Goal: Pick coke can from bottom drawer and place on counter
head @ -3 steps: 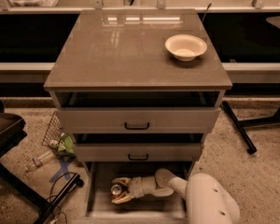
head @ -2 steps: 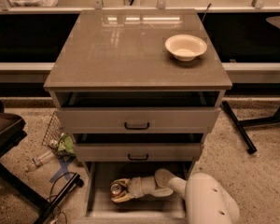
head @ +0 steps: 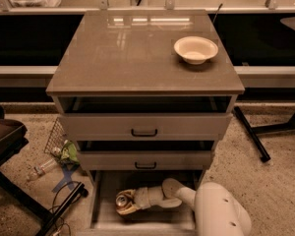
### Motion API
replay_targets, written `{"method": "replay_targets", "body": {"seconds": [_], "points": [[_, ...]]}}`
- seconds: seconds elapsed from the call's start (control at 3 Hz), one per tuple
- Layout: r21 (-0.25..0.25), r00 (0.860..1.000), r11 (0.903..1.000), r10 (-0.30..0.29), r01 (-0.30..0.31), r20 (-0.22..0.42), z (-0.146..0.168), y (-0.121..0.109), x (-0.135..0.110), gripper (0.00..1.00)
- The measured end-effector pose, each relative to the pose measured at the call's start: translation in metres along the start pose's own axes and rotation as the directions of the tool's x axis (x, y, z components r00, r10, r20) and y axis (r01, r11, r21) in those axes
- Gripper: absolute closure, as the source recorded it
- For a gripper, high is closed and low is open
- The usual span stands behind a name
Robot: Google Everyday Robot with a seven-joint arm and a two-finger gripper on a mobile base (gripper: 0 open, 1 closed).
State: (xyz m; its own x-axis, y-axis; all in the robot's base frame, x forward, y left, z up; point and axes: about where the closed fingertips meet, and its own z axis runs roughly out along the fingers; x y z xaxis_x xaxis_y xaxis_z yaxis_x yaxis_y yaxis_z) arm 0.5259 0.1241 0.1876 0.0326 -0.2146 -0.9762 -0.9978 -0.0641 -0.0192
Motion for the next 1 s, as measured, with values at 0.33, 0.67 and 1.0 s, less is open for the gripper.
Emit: {"method": "replay_targets", "body": {"seconds": [0.33,0.67,1.0], "points": [[-0.002,1.0,1.0,0.0,0.0,0.005,0.0,0.002,-0.002,1.0],[-0.007,1.0,1.0,0.001,-0.001,0.024,0.0,0.009,-0.01,1.0],[0.013,1.0,0.9999,-0.01,0.01,0.03,-0.027,0.011,-0.042,1.0]]}}
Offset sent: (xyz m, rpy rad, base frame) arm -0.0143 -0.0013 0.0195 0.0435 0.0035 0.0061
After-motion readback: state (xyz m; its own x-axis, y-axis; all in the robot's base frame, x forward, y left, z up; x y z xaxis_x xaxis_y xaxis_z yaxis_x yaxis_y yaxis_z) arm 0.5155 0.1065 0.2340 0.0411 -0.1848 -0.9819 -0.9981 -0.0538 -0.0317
